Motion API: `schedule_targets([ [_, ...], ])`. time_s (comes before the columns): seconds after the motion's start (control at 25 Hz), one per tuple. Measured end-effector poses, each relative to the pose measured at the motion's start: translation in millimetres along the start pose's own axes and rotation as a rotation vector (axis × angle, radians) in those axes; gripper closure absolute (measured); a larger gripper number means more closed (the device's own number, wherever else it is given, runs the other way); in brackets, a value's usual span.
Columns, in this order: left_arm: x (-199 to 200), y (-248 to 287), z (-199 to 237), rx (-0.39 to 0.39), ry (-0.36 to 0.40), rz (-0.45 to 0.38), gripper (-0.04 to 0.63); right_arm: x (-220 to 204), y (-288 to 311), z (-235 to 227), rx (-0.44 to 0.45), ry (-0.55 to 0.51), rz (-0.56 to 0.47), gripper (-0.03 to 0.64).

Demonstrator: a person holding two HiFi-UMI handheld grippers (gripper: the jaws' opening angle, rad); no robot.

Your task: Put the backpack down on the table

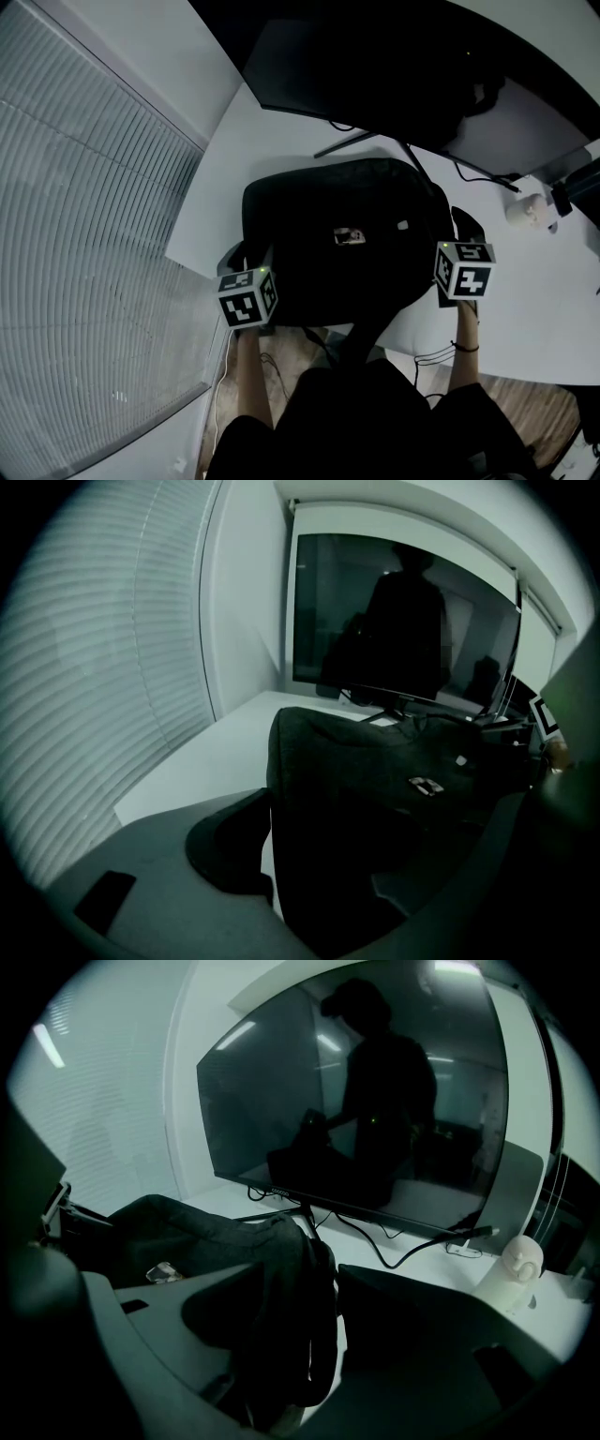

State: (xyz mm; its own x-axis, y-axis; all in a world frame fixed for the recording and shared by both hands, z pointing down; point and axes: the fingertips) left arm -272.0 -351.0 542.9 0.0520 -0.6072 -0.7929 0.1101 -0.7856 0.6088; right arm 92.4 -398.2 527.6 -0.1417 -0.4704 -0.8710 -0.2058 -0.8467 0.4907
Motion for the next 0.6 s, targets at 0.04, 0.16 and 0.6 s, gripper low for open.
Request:
schedule_targets([
  [0.04, 3, -3, 1, 0.011, 0.017, -0.02, 0.37, 3, -2, 0, -0.006, -0.005, -0.012, 0.402],
  [0.16, 13, -13, 1, 0.023, 0.074, -0.077, 0.38, 15, -9, 3, -0.022, -0.017, -0.056, 0.402],
  [0.6, 37, -52, -13, -0.026, 0.11, -0.238, 0.561, 40, -40, 25, 0.004, -0.082, -0.151, 0.581],
])
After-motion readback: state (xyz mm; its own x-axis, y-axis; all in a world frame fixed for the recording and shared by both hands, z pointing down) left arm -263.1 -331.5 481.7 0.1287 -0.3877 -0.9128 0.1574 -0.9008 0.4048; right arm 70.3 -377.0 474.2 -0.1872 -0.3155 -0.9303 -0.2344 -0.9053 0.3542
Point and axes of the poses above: the fingertips, and each gripper's own axes: y forward along the fingers, z to its left, x out of its top, and after that the axes turned 6 degrees about -z, right-handed
